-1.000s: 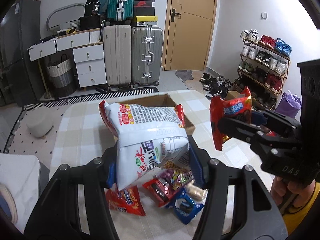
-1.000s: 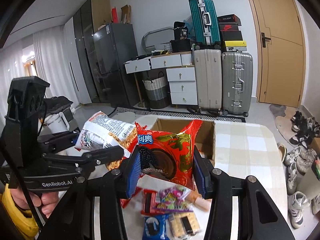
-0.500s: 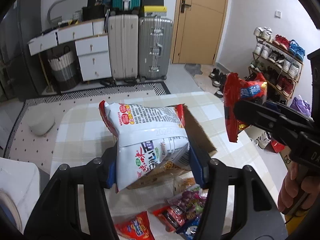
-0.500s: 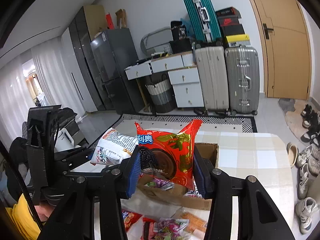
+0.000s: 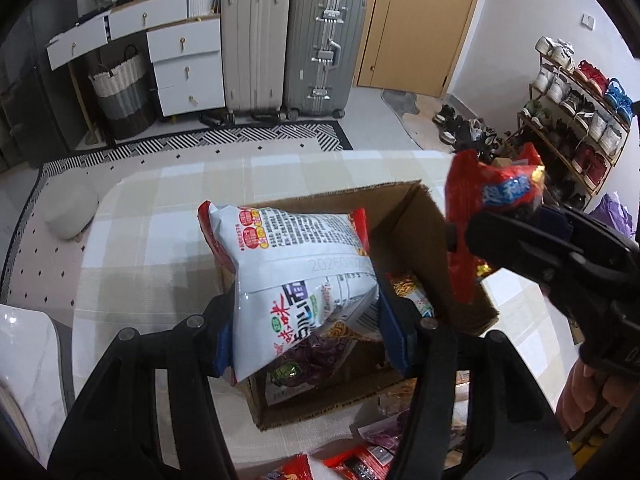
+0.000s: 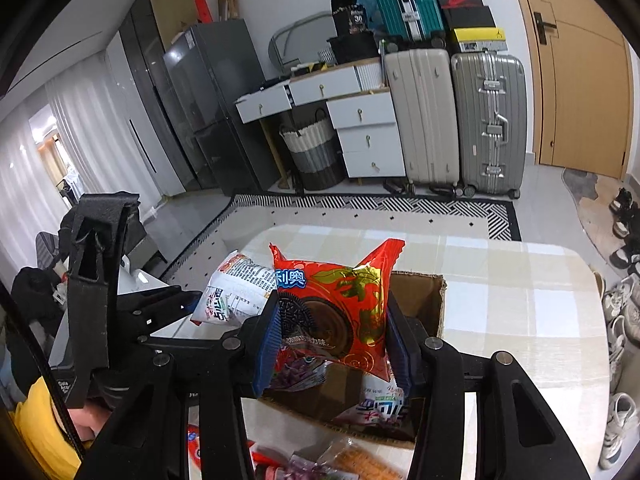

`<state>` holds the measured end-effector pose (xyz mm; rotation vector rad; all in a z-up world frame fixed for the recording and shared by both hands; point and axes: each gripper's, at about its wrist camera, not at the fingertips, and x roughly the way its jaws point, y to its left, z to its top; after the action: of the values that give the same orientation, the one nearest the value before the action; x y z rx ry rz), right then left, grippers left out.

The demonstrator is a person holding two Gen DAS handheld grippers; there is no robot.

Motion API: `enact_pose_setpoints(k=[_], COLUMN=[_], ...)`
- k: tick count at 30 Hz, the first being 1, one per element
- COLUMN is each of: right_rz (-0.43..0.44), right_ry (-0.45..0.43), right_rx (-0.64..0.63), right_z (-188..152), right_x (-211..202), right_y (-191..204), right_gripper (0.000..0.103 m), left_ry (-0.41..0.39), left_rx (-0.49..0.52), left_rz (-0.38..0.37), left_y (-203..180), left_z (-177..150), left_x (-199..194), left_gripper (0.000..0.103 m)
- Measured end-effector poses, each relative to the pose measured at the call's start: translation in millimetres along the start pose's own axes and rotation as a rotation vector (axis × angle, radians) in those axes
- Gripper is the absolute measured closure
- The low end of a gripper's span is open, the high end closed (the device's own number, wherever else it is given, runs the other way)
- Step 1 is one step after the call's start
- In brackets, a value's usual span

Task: Organize snacks

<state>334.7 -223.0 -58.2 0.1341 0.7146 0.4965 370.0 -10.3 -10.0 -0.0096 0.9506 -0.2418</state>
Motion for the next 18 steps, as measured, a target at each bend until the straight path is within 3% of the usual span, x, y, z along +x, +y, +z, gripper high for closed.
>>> enact_pose_setpoints(k=[18], right_rz=[-0.007], right_ry=[0.102], right_rx=[0.043], right_z=[-17], right_x=[52], right_y=[-22], right_gripper=[0.056], left_ry=[0.059], left_rx=[0.016], left_rz=[0.003], left_y=[10], left_z=[-14], left_x=[60], left_gripper=[0.047])
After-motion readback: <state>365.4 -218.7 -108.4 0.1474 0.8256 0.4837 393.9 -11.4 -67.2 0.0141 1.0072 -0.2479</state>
